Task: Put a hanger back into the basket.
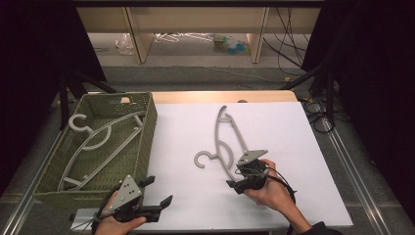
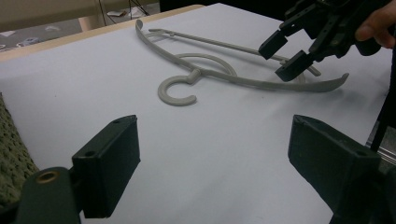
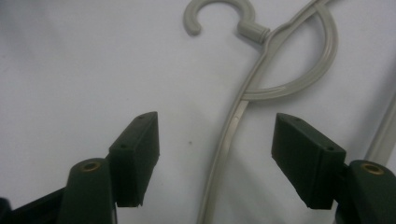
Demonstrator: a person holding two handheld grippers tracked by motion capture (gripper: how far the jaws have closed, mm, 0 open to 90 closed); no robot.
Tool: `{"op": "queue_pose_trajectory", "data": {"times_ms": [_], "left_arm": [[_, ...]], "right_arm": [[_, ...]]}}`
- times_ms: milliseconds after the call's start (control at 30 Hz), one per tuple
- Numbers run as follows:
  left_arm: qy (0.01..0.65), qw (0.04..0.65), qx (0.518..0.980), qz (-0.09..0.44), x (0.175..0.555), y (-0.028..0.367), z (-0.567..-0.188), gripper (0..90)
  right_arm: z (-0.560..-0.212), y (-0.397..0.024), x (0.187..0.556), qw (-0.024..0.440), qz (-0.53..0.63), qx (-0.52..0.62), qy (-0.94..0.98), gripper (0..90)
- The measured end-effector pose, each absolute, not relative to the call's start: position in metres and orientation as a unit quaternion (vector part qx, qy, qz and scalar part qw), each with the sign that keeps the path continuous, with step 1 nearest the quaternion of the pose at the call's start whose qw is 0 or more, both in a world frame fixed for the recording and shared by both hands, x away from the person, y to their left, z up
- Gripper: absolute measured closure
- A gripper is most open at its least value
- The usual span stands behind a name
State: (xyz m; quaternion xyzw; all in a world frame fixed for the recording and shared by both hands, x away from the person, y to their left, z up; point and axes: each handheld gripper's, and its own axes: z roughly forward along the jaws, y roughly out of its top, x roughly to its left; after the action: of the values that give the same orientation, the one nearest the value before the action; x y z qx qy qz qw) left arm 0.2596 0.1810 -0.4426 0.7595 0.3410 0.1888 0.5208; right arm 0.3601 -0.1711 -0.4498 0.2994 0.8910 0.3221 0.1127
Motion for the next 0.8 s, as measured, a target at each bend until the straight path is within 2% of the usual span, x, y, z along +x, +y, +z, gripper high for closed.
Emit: {"op": "queue_pose_trajectory", "data": {"times_ms": [133, 233, 300, 533, 633, 800], "left_arm": [[0.338, 0.519, 0.762, 0.188, 0.260, 0.181, -0.442, 16.7], [0.335, 0.519, 0.764, 0.186, 0.260, 0.181, -0.442, 16.5], [0.334, 0.524, 0.762, 0.183, 0.261, 0.181, -0.443, 16.3], [0.332, 0.519, 0.765, 0.186, 0.260, 0.181, -0.442, 16.3], [0.331, 0.522, 0.765, 0.183, 0.260, 0.181, -0.442, 16.2], [0.330, 0.522, 0.765, 0.183, 0.260, 0.181, -0.442, 16.3]], "right_arm": [[-0.456, -0.162, 0.371, 0.095, 0.289, 0.306, 0.902, 34.9], [-0.459, -0.157, 0.378, 0.091, 0.276, 0.310, 0.905, 43.2], [-0.460, -0.154, 0.382, 0.082, 0.262, 0.315, 0.909, 43.7], [-0.468, -0.146, 0.394, 0.061, 0.229, 0.318, 0.918, 54.4], [-0.466, -0.144, 0.397, 0.067, 0.222, 0.313, 0.921, 59.8], [-0.466, -0.140, 0.399, 0.066, 0.204, 0.308, 0.927, 63.3]]}}
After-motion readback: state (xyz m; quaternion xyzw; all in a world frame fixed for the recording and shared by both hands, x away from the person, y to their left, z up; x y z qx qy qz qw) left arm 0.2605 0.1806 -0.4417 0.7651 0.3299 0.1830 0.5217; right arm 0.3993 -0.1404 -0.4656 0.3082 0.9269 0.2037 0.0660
